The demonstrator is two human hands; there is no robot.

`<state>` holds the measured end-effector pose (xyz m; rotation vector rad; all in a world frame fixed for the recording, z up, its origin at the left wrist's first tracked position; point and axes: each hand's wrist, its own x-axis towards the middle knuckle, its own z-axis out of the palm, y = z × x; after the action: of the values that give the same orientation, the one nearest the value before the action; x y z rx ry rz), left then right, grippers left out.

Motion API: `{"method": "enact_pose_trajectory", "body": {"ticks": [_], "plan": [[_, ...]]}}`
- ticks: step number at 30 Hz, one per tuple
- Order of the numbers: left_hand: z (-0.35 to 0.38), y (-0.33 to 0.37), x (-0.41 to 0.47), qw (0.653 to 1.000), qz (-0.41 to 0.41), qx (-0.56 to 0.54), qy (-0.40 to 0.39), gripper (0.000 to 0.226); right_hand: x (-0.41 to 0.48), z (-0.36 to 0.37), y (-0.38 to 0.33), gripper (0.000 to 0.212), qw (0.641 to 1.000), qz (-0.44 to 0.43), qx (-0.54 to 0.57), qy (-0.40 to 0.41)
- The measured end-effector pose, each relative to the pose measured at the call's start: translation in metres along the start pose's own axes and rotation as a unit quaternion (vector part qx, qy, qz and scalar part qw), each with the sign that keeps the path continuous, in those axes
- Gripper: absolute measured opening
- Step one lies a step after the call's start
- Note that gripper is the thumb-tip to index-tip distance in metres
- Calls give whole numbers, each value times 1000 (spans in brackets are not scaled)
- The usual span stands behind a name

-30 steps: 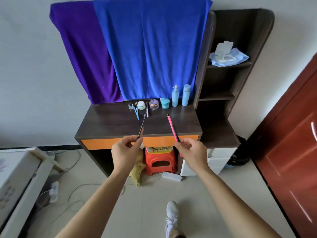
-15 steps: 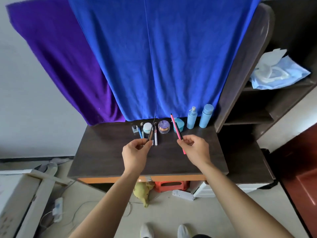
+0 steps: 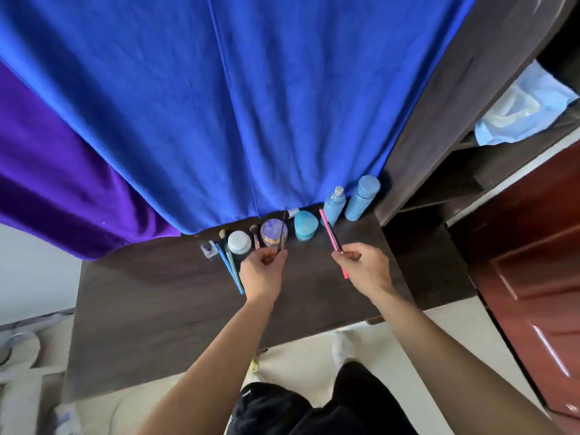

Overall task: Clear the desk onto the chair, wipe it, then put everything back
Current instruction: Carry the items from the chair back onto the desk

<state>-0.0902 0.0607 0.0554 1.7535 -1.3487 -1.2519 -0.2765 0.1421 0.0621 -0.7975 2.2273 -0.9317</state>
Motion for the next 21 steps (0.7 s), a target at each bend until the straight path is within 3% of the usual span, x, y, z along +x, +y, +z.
{"method": "enact_pose_trajectory", "body": {"ticks": [9, 15, 18, 21], "plan": [[79, -33, 39, 991, -99, 51, 75, 10, 97, 33, 18, 20, 995, 1, -50, -88], [102, -34, 43, 987, -129, 70, 66, 11, 115, 37, 33, 29, 989, 18, -67, -133], [92, -21, 41, 988, -121, 80, 59, 16, 114, 24, 28, 36, 987, 12, -77, -139], [71, 2, 38, 987, -48, 147, 46, 28, 108, 3, 12, 34, 988, -19, -88, -122]]}}
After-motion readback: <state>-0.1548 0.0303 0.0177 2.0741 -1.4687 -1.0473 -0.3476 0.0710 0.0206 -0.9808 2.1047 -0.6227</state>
